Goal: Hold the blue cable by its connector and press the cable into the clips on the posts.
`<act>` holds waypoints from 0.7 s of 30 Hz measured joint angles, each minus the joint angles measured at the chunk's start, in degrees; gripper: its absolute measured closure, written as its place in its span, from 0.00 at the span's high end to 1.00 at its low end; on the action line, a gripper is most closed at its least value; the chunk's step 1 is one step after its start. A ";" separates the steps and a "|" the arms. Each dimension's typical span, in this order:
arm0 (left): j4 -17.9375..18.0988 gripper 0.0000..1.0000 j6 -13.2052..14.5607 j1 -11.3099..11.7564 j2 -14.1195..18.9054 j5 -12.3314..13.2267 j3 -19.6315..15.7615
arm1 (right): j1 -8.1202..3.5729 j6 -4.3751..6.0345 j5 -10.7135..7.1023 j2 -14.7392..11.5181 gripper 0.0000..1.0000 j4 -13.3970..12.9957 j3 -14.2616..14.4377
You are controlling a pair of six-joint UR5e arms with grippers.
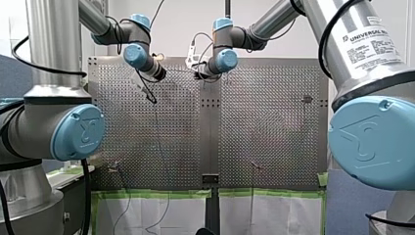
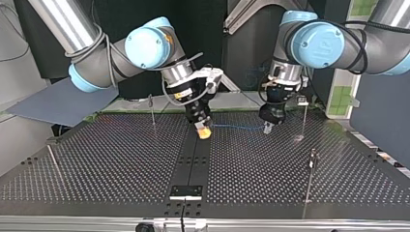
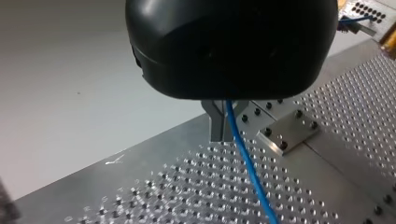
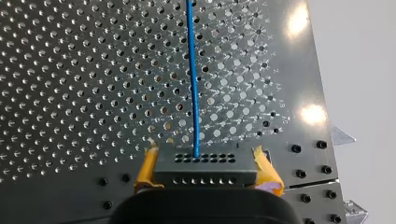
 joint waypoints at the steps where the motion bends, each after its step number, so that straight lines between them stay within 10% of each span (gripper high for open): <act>1: -0.26 0.00 0.44 0.11 0.36 -0.42 -0.24 | 0.01 0.00 -0.09 0.01 0.00 -0.02 0.00; 21: 0.32 0.00 1.88 2.42 6.39 -2.67 -5.60 | 1.76 -0.43 -5.49 0.09 0.00 -0.15 0.00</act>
